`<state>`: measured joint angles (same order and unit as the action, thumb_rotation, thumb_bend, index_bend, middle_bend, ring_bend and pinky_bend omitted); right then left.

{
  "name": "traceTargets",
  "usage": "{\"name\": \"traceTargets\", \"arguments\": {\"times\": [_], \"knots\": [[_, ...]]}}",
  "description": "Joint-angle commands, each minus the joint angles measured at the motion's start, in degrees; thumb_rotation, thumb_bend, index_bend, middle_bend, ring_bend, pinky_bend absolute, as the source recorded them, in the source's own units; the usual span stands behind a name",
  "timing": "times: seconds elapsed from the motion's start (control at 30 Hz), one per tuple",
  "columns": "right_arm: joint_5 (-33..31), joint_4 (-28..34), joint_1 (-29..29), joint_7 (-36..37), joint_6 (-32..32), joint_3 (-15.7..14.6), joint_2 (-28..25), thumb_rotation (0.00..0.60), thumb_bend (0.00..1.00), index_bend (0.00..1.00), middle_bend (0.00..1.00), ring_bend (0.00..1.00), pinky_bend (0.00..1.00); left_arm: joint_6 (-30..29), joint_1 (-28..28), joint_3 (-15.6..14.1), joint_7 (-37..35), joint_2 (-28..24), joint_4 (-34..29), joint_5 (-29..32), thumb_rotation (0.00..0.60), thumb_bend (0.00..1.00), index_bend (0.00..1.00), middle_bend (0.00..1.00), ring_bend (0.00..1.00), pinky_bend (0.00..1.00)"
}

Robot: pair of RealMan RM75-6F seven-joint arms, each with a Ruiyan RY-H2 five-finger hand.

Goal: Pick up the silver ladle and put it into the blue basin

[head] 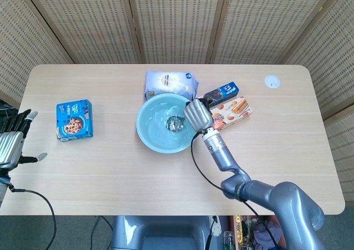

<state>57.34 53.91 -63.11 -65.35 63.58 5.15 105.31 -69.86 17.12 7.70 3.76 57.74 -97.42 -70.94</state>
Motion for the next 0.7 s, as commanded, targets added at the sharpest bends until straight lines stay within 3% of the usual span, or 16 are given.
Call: {"name": "traceTargets", "arguments": {"times": [0.03, 0.3, 0.53, 0.7], "knots": [[-5.1, 5.3, 1.2, 1.0, -0.8, 5.2, -0.6, 0.600, 0.62, 0.73, 1.00, 0.98, 1.00, 0.0, 0.0, 0.0, 0.1, 0.0, 0.0, 0.1, 0.600, 0.00, 0.00, 0.00, 0.00, 0.00], [-22.2, 18.4, 0.9, -2.5, -1.0, 16.7, -4.9, 0.600, 0.66, 0.73, 1.00, 0.99, 1.00, 0.1, 0.1, 0.0, 0.1, 0.0, -0.1, 0.2, 0.600, 0.00, 0.00, 0.00, 0.00, 0.00], [-28.5, 23.7, 0.0, -3.9, 0.7, 19.7, -8.5, 0.600, 0.68, 0.74, 1.00, 0.99, 1.00, 0.1, 0.1, 0.0, -0.4, -0.2, 0.0, 0.2, 0.600, 0.00, 0.00, 0.00, 0.00, 0.00], [-30.8, 25.5, -0.6, -4.0, 1.5, 20.3, -10.1, 0.600, 0.68, 0.74, 1.00, 0.99, 1.00, 0.3, 0.2, 0.0, -0.4, -0.1, 0.1, 0.2, 0.600, 0.00, 0.00, 0.00, 0.00, 0.00]]}}
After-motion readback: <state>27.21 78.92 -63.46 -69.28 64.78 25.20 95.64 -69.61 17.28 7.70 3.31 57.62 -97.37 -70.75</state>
